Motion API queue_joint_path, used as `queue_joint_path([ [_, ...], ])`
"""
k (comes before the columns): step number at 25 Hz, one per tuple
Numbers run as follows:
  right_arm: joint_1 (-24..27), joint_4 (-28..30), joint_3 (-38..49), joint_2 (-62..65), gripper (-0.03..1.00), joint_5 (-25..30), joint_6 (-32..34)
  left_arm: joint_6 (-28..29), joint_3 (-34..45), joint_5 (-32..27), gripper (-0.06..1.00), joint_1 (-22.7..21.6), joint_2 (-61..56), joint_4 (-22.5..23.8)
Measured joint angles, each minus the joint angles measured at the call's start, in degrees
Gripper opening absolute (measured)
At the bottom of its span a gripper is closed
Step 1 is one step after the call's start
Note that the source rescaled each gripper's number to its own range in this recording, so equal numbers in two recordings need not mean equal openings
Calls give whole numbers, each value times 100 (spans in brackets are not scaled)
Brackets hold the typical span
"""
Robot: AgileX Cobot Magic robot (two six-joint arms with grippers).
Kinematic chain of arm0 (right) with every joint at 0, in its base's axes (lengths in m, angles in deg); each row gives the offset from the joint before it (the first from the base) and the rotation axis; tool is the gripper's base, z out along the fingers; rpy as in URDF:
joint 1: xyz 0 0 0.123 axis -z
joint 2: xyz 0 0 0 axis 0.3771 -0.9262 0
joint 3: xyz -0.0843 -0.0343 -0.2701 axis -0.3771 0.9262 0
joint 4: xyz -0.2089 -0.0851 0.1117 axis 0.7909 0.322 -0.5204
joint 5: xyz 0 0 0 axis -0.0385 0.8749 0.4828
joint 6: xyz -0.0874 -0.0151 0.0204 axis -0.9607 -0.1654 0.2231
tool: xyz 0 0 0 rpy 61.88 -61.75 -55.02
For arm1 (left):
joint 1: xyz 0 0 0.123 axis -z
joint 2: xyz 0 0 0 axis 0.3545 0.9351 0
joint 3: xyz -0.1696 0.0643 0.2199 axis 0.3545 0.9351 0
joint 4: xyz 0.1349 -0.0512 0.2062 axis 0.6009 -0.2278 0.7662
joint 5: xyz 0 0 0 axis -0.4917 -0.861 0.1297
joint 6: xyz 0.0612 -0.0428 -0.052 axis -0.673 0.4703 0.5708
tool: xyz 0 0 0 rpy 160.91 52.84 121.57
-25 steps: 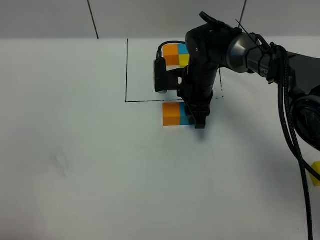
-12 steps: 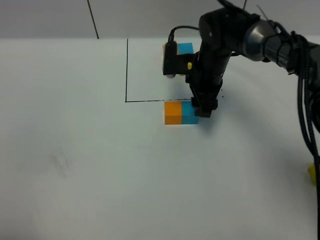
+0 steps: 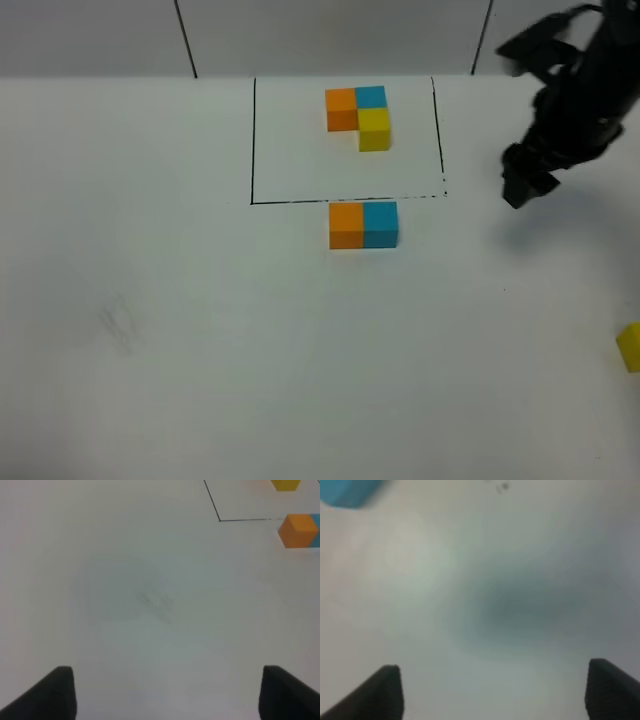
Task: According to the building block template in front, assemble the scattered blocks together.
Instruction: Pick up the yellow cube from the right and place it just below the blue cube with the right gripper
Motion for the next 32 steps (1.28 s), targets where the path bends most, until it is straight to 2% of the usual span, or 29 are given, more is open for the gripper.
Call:
queue_joint_path([
  [4, 802, 143, 1665, 1175, 67, -1056, 905, 0, 0, 0, 70, 0, 0, 0],
  [7, 1376, 186, 2499, 1915, 67, -1326, 1360, 0, 0, 0, 70, 0, 0, 0],
  [10, 1726, 192, 3009, 2235, 69, -1363, 1470, 0, 0, 0, 70, 0, 0, 0],
  [15, 1819, 119, 3489, 2258, 77, -1409, 1486, 0, 0, 0, 70, 0, 0, 0],
  [18, 1825, 111, 3796, 2204, 80, -1665, 1486, 0, 0, 0, 70, 0, 0, 0],
  [22, 1825, 39, 4311, 2148, 80, -2340, 1486, 0, 0, 0, 70, 0, 0, 0],
  [25, 1832, 8, 4534, 2146, 80, -2626, 1480, 0, 0, 0, 70, 0, 0, 0],
  [32, 1919, -15, 4654, 1596, 80, -2832, 1441, 0, 0, 0, 70, 0, 0, 0],
])
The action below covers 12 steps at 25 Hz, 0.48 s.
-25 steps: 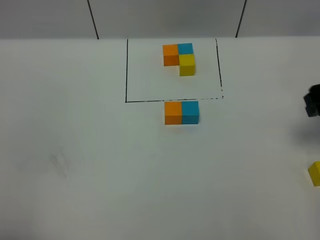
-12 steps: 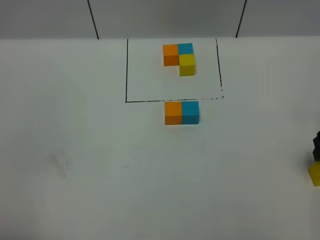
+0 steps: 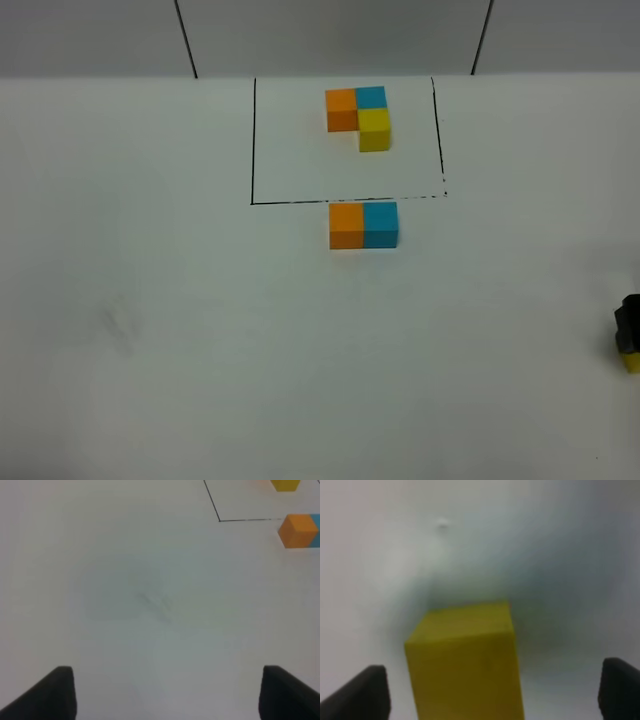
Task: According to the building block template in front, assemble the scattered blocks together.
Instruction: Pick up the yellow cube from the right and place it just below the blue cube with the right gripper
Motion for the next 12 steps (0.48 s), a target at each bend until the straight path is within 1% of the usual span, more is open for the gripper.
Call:
queue_joint_path([
  [3, 0, -13, 12, -209, 80, -132, -12, 0, 0, 0, 70, 0, 0, 0],
  [6, 0, -19, 12, -307, 79, -140, -12, 0, 0, 0, 70, 0, 0, 0],
  [8, 0, -38, 12, -319, 74, -109, -12, 0, 0, 0, 70, 0, 0, 0],
  [10, 0, -82, 12, -319, 60, -83, -12, 0, 0, 0, 70, 0, 0, 0],
  [11, 0, -124, 12, -321, 46, -57, -12, 0, 0, 0, 70, 0, 0, 0],
  [12, -6, -164, 12, -325, 30, -32, -12, 0, 0, 0, 70, 0, 0, 0],
])
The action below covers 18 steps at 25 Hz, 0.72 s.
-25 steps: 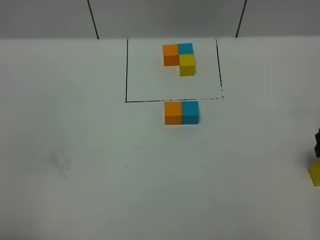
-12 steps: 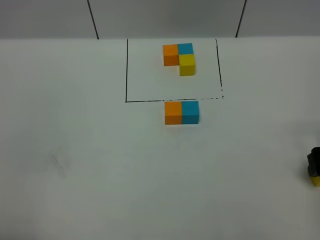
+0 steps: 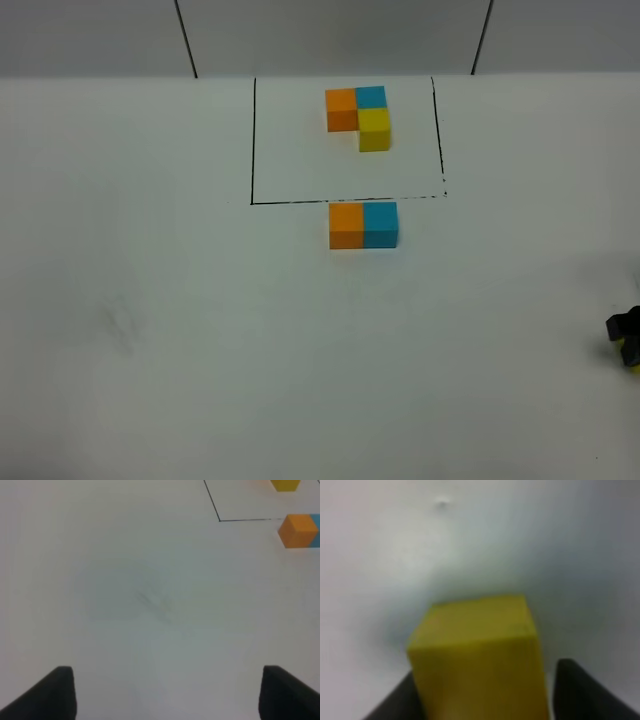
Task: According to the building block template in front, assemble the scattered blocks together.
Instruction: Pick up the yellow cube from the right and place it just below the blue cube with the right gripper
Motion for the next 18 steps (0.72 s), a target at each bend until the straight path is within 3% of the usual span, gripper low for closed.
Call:
queue_joint_path([
  [1, -29, -46, 0, 6, 25, 18, 0, 0, 0, 0, 70, 0, 0, 0],
  [5, -300, -212, -84, 109, 25, 279, 181, 0, 0, 0, 70, 0, 0, 0],
  [9, -790, -226, -196, 594, 25, 622, 972, 0, 0, 0, 70, 0, 0, 0],
  [18, -2734, 522, -196, 1359, 25, 983, 3184, 0, 0, 0, 70, 0, 0, 0],
])
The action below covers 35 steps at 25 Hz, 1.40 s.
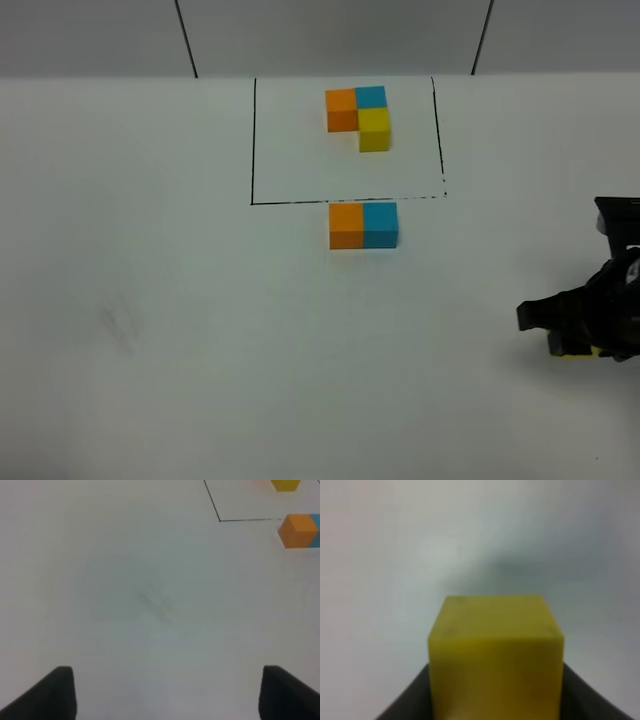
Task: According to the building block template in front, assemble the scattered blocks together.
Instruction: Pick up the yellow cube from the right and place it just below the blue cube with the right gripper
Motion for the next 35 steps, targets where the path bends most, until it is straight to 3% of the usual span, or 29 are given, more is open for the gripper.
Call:
queue_joint_path([
  [5, -895, 319, -53, -240, 25, -454, 1190, 0, 0, 0, 70, 0, 0, 0],
  [8, -1066, 519, -401, -648, 25, -548, 1596, 0, 0, 0, 70, 0, 0, 0],
  [21, -1837, 907, -2760, -2935, 25, -19, 2251, 0, 0, 0, 70, 0, 0, 0],
  [26, -2209, 1414, -3124, -3343, 25, 16, 2912, 0, 0, 0, 70, 0, 0, 0],
  [35, -2303, 1563, -3742, -3863, 25, 256, 3059, 0, 0, 0, 70, 0, 0, 0],
])
